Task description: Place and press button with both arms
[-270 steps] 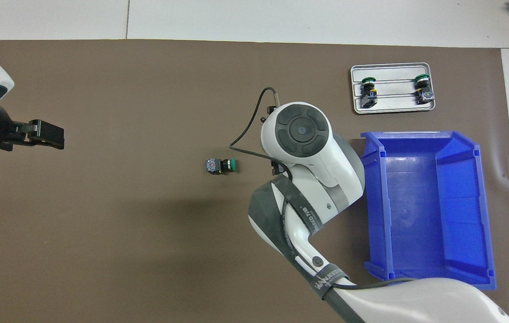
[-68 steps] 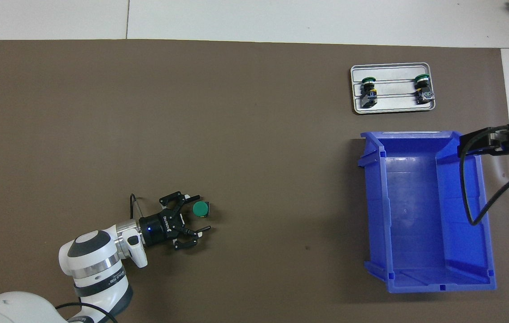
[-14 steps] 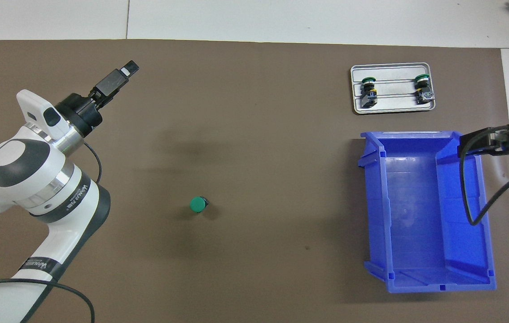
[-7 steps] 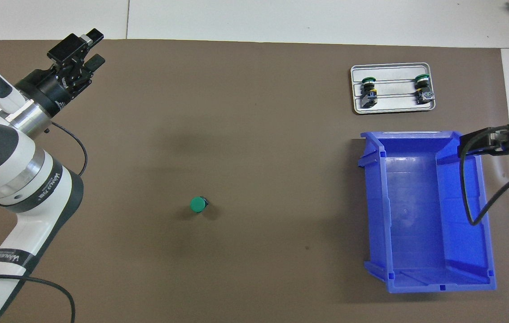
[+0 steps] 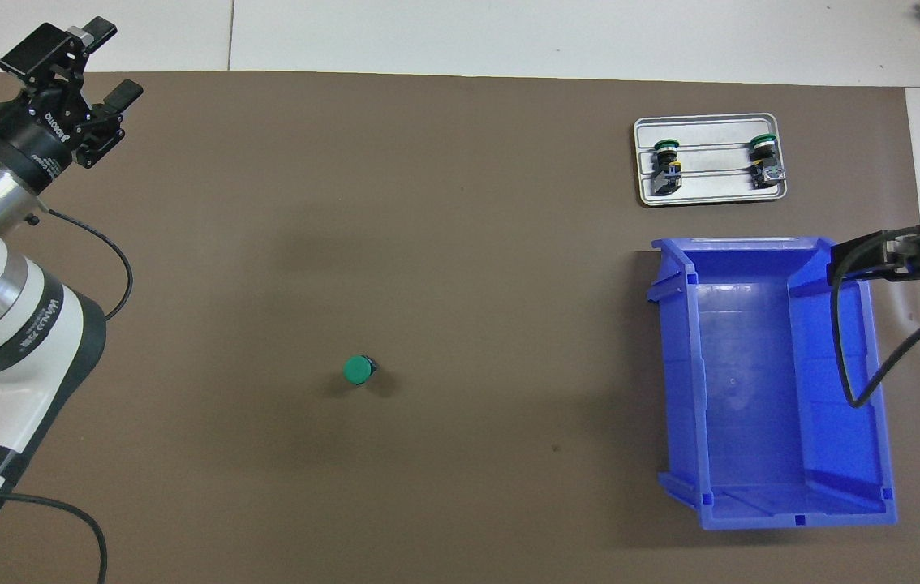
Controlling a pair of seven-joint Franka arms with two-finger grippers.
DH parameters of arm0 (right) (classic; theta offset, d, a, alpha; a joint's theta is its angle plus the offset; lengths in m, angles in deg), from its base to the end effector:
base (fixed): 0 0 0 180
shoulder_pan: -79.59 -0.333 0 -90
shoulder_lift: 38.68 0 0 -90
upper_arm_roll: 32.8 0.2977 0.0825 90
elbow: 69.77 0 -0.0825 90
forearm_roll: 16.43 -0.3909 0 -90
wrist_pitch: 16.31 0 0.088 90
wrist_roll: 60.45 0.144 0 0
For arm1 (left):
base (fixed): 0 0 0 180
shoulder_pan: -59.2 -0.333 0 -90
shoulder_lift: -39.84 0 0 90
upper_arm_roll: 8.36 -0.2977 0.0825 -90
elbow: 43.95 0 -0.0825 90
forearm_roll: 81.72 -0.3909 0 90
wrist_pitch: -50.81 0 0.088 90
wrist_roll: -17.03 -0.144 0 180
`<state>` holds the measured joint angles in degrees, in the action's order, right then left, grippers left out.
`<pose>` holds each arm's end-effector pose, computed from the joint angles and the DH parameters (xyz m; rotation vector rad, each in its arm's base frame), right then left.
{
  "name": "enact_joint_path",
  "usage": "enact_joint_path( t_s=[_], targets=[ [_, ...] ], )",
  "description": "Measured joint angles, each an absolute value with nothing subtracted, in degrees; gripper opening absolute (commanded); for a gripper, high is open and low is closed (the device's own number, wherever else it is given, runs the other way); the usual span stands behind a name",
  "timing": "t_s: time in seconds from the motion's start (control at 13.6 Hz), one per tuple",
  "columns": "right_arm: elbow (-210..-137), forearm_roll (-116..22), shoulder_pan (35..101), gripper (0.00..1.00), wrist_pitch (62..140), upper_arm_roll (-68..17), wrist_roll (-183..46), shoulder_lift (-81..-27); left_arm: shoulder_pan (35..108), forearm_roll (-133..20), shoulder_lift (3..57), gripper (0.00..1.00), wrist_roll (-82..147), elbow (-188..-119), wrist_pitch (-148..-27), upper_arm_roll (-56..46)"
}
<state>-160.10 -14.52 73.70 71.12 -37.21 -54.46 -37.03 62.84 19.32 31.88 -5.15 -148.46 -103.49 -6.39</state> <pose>0.5476 0.0087 0.5786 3.1065 -0.1240 -0.0308 0.6681 -0.0481 0.4761 1.6817 0.8927 0.7288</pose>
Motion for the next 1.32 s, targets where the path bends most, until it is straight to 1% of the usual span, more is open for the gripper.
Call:
enact_joint_path(
  t_s=[0.29,0.51,0.66,0.81,1.03,1.32],
  targets=[
    [-160.1,-14.52,73.7,1.0,71.12,-37.21,-54.46,-37.03,62.19,14.04,32.4,0.94,4.81,-146.21,-103.35,-6.42],
    [-160.1,-14.52,73.7,1.0,71.12,-37.21,-54.46,-37.03,61.74,7.11,33.12,0.94,12.32,-144.31,-100.87,-6.41],
    [-160.1,-14.52,73.7,1.0,71.12,-37.21,-54.46,-37.03,61.74,-2.07,33.81,0.95,17.83,-142.67,-97.16,-6.28],
    [-160.1,-14.52,73.7,1.0,71.12,-37.21,-54.46,-37.03,61.73,-13.11,34.36,0.99,22.05,-141.16,-91.41,-6.2],
    [-160.1,-14.52,73.7,1.0,71.12,-37.21,-54.46,-37.03,61.72,-28.91,34.68,0.99,23.93,-139.36,-82.33,-6.2],
    [-160.1,-14.52,73.7,1.0,71.12,-37.21,-54.46,-37.03,62.06,-53.61,34.82,0.99,24.06,-137.57,-70.27,-4.96]
  ],
)
